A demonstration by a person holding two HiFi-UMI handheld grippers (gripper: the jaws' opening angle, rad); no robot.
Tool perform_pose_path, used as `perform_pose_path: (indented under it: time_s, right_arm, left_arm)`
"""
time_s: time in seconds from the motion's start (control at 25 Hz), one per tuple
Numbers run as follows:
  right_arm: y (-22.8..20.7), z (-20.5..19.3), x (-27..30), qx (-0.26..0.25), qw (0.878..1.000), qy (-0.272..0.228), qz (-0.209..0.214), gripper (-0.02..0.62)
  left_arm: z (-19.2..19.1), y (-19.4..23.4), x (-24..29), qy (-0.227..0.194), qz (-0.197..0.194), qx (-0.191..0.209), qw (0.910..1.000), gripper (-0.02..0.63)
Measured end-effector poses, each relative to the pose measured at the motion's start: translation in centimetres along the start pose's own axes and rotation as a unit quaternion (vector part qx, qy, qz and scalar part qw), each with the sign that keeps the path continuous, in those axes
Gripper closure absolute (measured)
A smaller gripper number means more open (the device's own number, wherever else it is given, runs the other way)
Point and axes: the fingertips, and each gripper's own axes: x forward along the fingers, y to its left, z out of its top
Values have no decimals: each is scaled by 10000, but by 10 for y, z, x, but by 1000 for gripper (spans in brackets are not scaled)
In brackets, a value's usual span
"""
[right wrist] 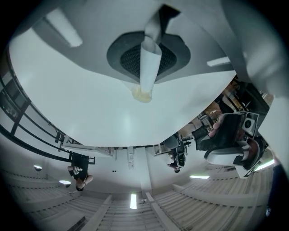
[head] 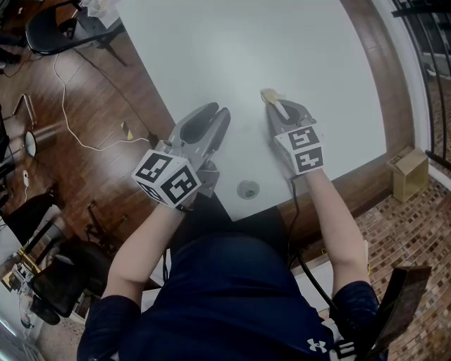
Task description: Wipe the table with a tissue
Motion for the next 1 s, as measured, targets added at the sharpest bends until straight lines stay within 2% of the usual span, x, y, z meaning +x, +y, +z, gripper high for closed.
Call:
perform_pose_path:
  time_s: [0.16, 0.4, 0.52, 0.72, 1.0]
  right_arm:
    - [6, 2, 0, 63, 10000, -44, 61, 583]
    - [5, 13, -26, 648, 9958, -627, -170, 583]
    - [-6, 21, -57, 1251, 9856, -1079, -358, 583]
    - [-17, 26, -115, 2114, 9604, -1659, -739, 583]
    - [-6, 44, -183, 2273, 9403, -2317, -1027, 583]
  left_arm:
    - [2, 2, -2, 10, 7, 2, 10000, 488]
    - [8, 6, -8, 7, 28, 38, 10000, 489]
    - [12, 4, -15, 31, -35, 85, 10000, 489]
    - [11, 2, -34, 86, -73, 110, 9999, 491]
    - [18, -31, -46, -26, -384, 112, 9992, 494]
